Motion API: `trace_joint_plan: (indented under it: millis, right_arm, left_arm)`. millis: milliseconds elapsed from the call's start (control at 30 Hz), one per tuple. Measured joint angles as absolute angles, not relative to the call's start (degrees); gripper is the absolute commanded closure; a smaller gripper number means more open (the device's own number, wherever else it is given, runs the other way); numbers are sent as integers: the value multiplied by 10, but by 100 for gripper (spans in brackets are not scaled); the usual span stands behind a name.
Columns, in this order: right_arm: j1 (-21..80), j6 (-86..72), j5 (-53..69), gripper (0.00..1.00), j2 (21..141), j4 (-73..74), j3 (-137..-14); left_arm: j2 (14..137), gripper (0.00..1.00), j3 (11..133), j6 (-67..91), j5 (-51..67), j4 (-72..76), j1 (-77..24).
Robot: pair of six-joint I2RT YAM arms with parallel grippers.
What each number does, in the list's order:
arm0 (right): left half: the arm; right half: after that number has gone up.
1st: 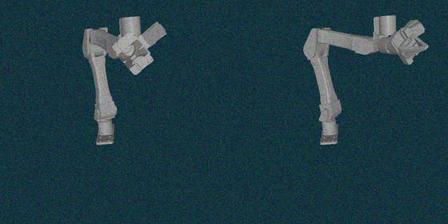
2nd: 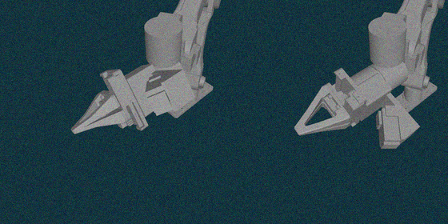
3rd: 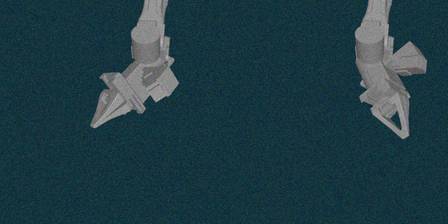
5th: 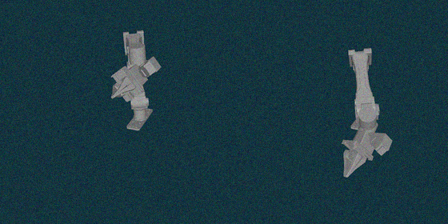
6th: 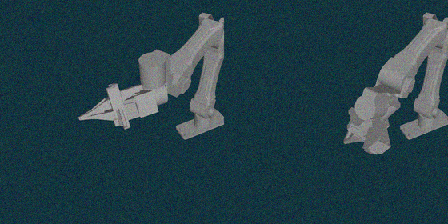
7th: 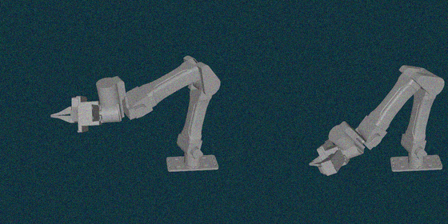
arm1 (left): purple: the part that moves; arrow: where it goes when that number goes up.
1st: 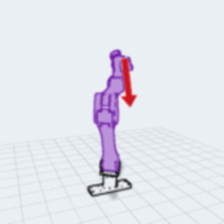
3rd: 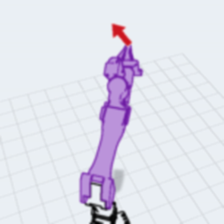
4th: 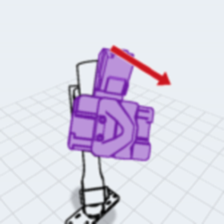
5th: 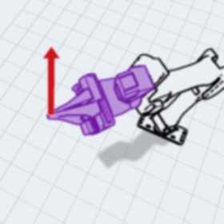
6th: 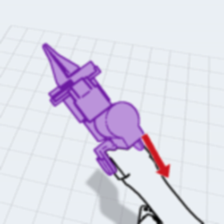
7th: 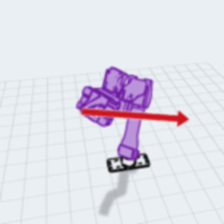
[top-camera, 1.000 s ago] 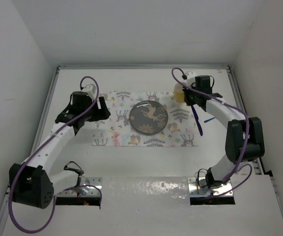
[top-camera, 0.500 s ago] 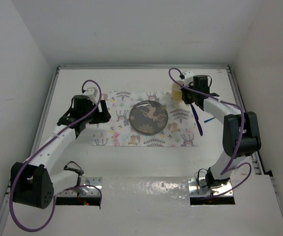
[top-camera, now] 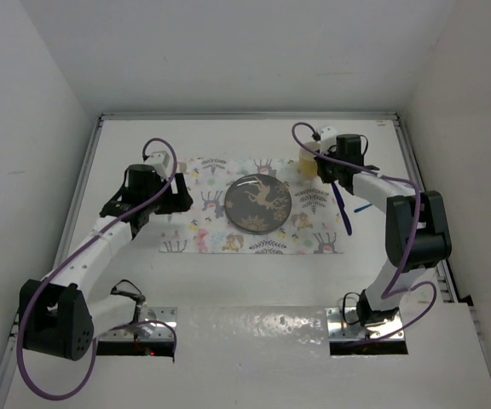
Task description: Set the dinner table for one person
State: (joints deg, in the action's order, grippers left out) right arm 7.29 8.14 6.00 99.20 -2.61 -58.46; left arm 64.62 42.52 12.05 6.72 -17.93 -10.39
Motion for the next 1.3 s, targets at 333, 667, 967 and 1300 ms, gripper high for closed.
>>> trace_joint_plan:
  millis: [333,667,967,1300]
  right_arm:
    - [55,94,62,62,992,-36,-561]
    - [49,94,54,41,931,-24,-521]
    - [-25,20,46,71,799,13,-467]
    - [-32,-38,44,64,881,85,-428]
  left_arm:
    - [646,23,423,120,72,-178,-104]
    - [641,23,422,120,80,-177,-104]
    - [628,23,422,120,82,-173,-104]
    - [628,23,422,120,86,-173,-104]
